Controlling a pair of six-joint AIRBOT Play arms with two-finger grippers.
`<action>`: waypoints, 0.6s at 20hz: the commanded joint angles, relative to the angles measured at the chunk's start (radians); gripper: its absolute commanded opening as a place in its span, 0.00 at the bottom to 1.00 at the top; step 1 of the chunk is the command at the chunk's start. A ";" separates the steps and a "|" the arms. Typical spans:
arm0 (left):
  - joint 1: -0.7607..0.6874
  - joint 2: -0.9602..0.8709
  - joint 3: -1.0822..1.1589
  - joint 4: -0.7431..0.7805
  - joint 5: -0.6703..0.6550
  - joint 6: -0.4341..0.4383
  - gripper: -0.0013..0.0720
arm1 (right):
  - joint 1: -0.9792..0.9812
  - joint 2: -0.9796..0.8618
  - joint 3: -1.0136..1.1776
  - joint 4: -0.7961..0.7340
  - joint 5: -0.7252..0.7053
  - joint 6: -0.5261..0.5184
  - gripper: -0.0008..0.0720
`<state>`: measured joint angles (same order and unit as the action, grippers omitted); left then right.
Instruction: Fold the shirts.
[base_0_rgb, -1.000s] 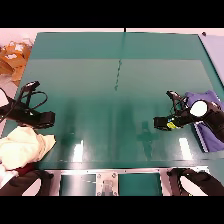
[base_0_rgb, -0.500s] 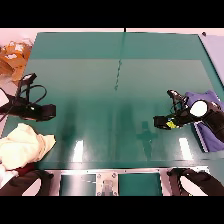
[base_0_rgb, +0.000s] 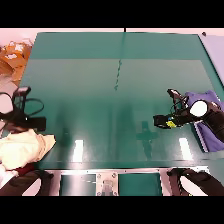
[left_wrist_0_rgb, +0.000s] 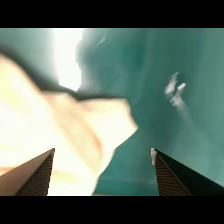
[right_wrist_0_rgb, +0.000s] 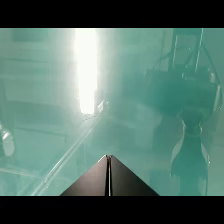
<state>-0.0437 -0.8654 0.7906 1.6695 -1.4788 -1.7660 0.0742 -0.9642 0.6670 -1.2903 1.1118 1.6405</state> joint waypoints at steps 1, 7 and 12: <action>0.000 0.000 -0.153 0.132 -0.056 -0.041 1.00 | 0.001 0.001 0.000 0.000 -0.001 0.000 0.03; 0.000 -0.001 -0.306 0.167 0.075 -0.015 0.05 | 0.001 0.001 0.000 0.000 0.000 0.000 0.04; 0.000 -0.001 -0.026 0.053 0.019 0.103 0.04 | 0.001 0.001 0.002 0.000 0.016 0.000 0.03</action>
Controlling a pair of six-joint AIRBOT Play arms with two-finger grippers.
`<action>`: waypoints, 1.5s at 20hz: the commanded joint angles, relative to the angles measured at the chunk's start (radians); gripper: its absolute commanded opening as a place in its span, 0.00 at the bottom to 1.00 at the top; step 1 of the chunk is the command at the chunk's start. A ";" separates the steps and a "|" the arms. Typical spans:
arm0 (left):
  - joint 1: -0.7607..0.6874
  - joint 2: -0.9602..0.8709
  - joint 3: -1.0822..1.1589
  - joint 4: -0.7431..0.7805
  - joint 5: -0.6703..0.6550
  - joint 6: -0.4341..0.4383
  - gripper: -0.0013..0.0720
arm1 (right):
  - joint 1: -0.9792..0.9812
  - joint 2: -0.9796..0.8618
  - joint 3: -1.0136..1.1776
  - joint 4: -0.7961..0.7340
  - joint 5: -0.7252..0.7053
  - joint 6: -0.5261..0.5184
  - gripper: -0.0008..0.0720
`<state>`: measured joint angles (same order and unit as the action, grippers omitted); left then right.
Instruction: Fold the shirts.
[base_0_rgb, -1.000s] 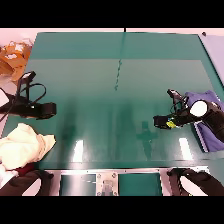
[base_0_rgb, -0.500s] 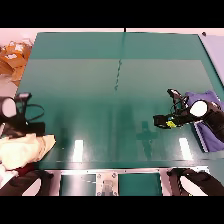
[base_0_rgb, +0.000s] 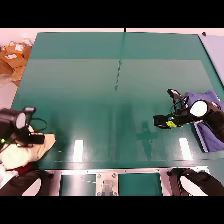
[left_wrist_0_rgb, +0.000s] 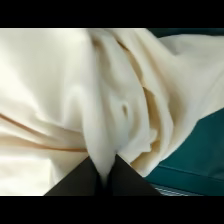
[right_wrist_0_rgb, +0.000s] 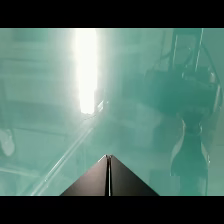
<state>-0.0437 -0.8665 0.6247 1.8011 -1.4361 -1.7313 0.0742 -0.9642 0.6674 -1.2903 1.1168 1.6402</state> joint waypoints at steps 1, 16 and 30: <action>0.000 0.000 0.235 -0.145 -0.031 0.082 0.04 | 0.001 0.001 0.007 0.000 0.018 0.000 0.03; -0.454 -0.380 0.657 -0.713 0.299 0.169 0.96 | -0.068 0.001 0.321 -0.003 0.167 0.054 0.48; -0.057 -0.508 0.494 -0.666 0.463 0.225 0.96 | -0.159 -0.486 0.321 0.357 -0.041 -0.188 0.60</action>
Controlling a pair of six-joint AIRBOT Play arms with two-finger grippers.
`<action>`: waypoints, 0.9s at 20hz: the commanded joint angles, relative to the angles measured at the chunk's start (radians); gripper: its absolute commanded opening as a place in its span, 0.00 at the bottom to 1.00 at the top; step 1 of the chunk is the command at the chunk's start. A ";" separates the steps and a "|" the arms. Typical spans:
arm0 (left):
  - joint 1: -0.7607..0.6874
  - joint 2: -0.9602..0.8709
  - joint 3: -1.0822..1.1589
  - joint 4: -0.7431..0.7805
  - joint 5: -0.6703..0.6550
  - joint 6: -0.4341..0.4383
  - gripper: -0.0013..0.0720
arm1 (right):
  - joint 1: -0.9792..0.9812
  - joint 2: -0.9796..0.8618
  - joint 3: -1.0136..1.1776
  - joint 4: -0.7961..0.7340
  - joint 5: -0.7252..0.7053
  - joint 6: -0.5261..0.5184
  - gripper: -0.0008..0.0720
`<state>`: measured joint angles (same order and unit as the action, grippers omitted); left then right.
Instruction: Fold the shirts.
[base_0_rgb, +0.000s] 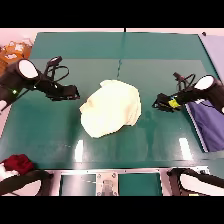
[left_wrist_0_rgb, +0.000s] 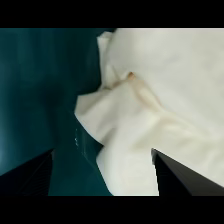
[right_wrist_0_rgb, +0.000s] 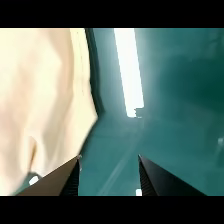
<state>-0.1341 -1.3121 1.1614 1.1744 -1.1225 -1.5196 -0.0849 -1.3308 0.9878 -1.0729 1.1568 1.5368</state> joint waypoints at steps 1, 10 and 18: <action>0.033 -0.114 -0.042 -0.105 0.185 0.041 0.96 | 0.002 -0.159 0.003 0.169 -0.100 -0.106 0.59; 0.000 -0.396 -0.038 -0.837 0.347 0.492 0.88 | 0.098 -0.359 0.075 0.319 -0.144 -0.214 0.45; 0.034 -0.369 0.108 -0.838 0.129 0.533 0.04 | 0.060 -0.323 0.270 0.306 0.058 -0.236 0.03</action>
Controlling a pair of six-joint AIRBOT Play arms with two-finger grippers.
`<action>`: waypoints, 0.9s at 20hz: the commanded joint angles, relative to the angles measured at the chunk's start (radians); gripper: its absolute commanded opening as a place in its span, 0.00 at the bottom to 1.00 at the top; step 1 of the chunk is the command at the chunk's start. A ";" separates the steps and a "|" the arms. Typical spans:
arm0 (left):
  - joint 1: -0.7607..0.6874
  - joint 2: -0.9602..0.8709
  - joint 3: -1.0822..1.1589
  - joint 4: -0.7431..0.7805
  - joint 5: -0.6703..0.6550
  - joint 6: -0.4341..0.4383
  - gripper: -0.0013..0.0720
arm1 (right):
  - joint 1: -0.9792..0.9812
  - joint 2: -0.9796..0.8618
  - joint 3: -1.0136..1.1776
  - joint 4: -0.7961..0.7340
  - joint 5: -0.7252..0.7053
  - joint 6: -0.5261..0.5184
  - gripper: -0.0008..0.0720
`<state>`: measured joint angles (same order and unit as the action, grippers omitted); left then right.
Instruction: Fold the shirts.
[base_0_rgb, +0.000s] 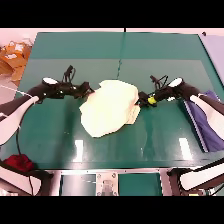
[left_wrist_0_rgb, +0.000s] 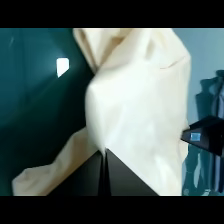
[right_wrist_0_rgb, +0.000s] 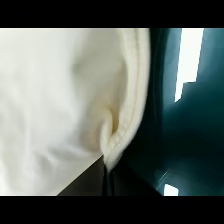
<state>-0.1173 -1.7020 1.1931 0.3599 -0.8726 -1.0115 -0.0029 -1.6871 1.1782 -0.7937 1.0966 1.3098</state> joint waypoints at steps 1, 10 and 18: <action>0.019 0.052 0.132 -0.021 -0.167 0.025 0.04 | -0.035 0.071 0.117 0.027 0.144 -0.009 0.03; 0.019 0.409 0.467 0.120 -0.395 -0.060 0.04 | -0.083 0.503 0.467 0.027 0.270 0.041 0.03; 0.019 0.697 0.812 0.354 -0.438 -0.089 0.04 | -0.105 0.834 0.715 -0.042 0.237 0.158 0.03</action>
<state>-0.0986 -1.0790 1.8908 0.6033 -1.3113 -1.0904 -0.1017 -0.9478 1.8370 -0.7952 1.3491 1.4151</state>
